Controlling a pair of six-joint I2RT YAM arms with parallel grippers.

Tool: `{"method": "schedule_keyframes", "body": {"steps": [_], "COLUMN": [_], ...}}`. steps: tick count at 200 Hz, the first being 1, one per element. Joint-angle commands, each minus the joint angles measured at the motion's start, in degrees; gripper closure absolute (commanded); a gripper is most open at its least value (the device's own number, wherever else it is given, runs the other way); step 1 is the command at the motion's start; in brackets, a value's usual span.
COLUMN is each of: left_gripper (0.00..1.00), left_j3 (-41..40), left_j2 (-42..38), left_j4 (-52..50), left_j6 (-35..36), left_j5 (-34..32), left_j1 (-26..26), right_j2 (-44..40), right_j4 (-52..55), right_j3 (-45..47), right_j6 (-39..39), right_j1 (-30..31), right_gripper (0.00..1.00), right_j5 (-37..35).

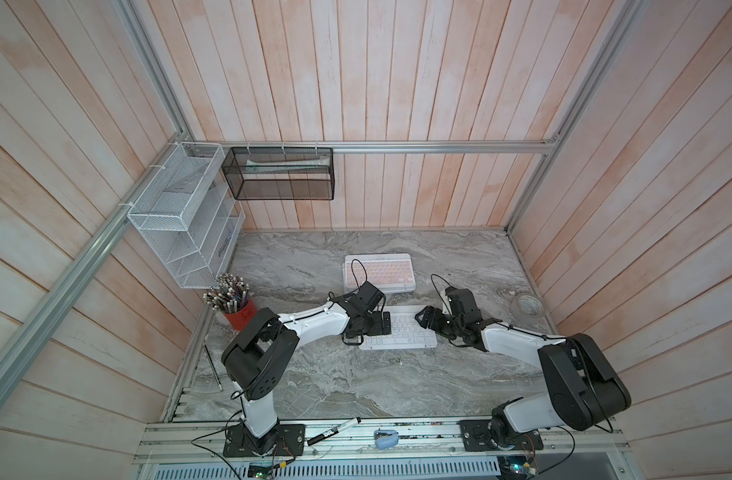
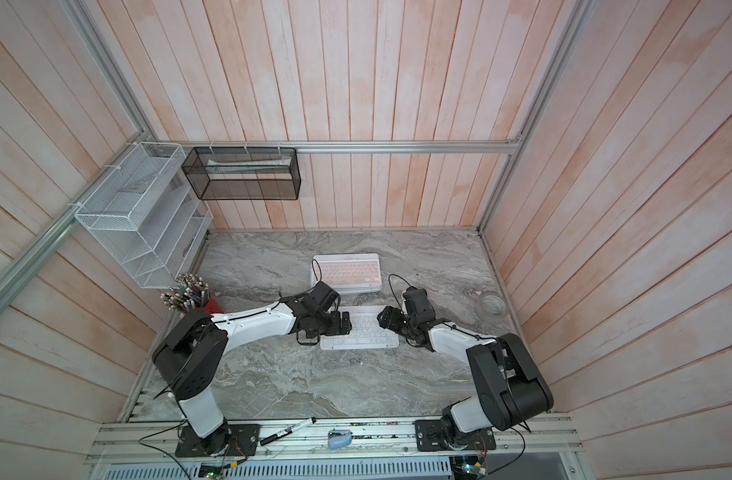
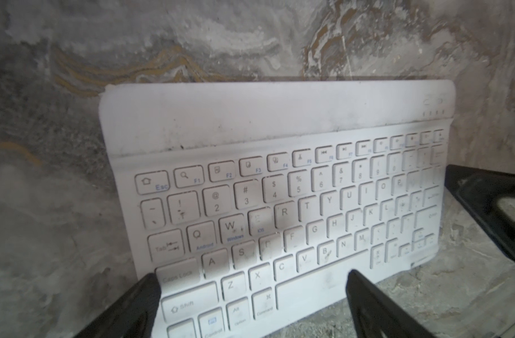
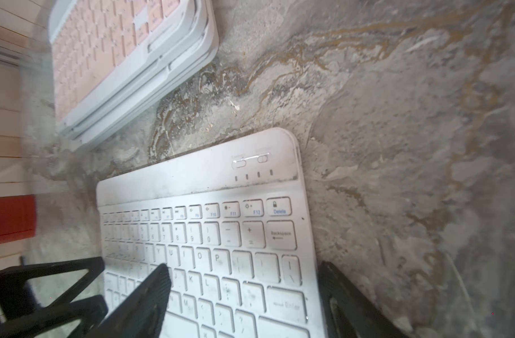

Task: Stack the numeric keypads
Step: Pick up the numeric keypad from the center of the board.

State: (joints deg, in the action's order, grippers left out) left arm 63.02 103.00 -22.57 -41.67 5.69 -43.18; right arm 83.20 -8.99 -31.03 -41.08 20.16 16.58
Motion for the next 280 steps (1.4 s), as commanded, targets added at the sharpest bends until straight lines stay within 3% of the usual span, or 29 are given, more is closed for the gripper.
{"method": "schedule_keyframes", "body": {"steps": [1, 75, 122, 156, 215, 225, 255, 280], "left_gripper": [0.0, 0.0, 0.0, 0.0, 0.0, 0.0, 0.0, 0.0], "left_j3": [-2.66, -6.33, -7.28, -8.01, -9.16, -9.81, -10.12, -11.72], "left_j2": [0.46, -1.02, -1.87, -2.54, -4.57, -5.53, -8.29, -12.84], "left_j4": [4.9, 9.29, 10.02, 10.98, 10.23, 10.42, 9.62, 11.43], "left_j6": [-0.96, -0.91, -1.02, -1.22, -0.94, -0.96, 0.28, 0.88], "left_j5": [4.05, 7.05, 7.63, 7.87, 6.15, 5.85, 5.2, 4.35], "left_j1": [-0.57, 0.28, 0.62, 0.86, 1.93, 2.36, 3.44, 3.78], "right_j2": [-0.74, -3.13, -3.81, -4.11, -8.05, -8.92, -10.51, -11.55], "right_j4": [-9.16, -23.95, -25.2, -23.4, -13.33, -12.12, -9.48, -8.52], "right_j3": [2.39, 8.25, 7.88, 7.1, 5.72, 5.6, 4.83, 4.36], "right_j6": [-3.72, -11.09, -12.27, -11.75, -8.81, -8.46, -7.38, -7.1], "right_j1": [-0.36, -4.21, -4.61, -4.61, -5.47, -5.65, -5.73, -5.75], "right_gripper": [0.2, 0.22, 0.24, 0.31, 0.53, 0.61, 1.0, 1.0], "right_j5": [16.09, 25.95, 27.28, 27.2, 23.69, 23.28, 22.63, 22.65]}}
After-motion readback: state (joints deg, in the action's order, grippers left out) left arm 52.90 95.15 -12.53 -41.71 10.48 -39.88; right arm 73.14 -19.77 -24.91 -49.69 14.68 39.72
